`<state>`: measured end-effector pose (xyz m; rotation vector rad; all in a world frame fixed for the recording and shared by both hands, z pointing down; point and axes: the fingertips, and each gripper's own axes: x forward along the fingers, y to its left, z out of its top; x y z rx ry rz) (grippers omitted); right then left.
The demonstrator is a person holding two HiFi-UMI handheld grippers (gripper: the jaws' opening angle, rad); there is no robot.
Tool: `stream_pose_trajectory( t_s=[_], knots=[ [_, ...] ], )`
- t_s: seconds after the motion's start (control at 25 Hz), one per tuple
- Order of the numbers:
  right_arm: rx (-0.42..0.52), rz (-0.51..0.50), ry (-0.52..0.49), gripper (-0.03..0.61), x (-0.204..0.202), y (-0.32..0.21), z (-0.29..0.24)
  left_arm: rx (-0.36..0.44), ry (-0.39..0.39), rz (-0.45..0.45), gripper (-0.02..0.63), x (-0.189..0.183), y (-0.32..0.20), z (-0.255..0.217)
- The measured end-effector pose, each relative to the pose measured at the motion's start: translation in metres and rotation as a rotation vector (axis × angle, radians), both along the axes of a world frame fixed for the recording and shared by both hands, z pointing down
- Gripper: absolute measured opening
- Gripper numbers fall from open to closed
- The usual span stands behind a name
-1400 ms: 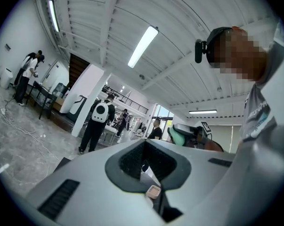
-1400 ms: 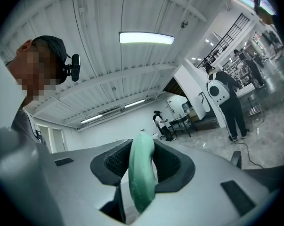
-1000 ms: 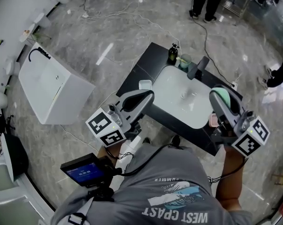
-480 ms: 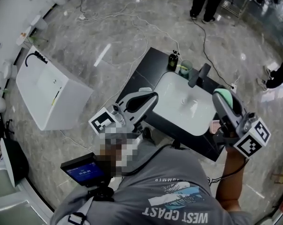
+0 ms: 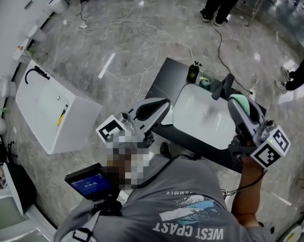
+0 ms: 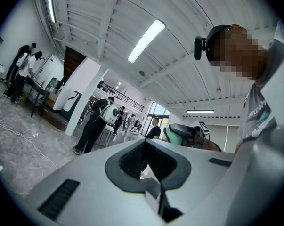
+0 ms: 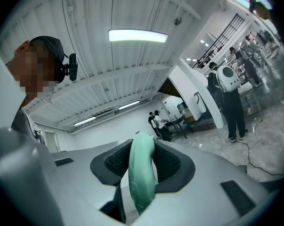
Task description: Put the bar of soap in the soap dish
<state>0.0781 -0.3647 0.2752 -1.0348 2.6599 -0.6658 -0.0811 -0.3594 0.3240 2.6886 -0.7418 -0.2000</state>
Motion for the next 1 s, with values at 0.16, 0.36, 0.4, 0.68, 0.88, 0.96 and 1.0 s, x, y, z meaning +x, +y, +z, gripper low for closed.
stream_pose_trajectory(
  t_s=[0.16,0.36,0.4,0.68,0.88,0.96,1.0],
  knots=[
    [0.012,0.033,0.000,0.127,-0.007,-0.002,0.000,0.009,-0.007,0.034,0.008,-0.011,-0.003,-0.001],
    [-0.010,0.037,0.025,0.127,-0.007,-0.008,0.012,-0.025,-0.013,0.043,0.008,-0.010,-0.016,0.015],
    [-0.020,0.033,0.043,0.127,-0.007,-0.008,0.016,-0.039,-0.006,0.042,0.008,-0.009,-0.015,0.018],
    [-0.077,-0.035,0.141,0.127,-0.009,-0.047,0.065,-0.087,0.000,0.001,0.008,0.001,-0.020,0.047],
    [-0.183,-0.049,0.153,0.127,-0.006,-0.082,0.129,-0.138,-0.027,-0.044,0.008,0.011,-0.021,0.069],
    [-0.224,-0.072,0.162,0.127,-0.014,-0.092,0.156,-0.163,-0.038,-0.065,0.008,0.014,-0.025,0.081],
    [-0.245,-0.089,0.167,0.127,-0.021,-0.095,0.170,-0.176,-0.042,-0.075,0.008,0.014,-0.026,0.087]
  ],
)
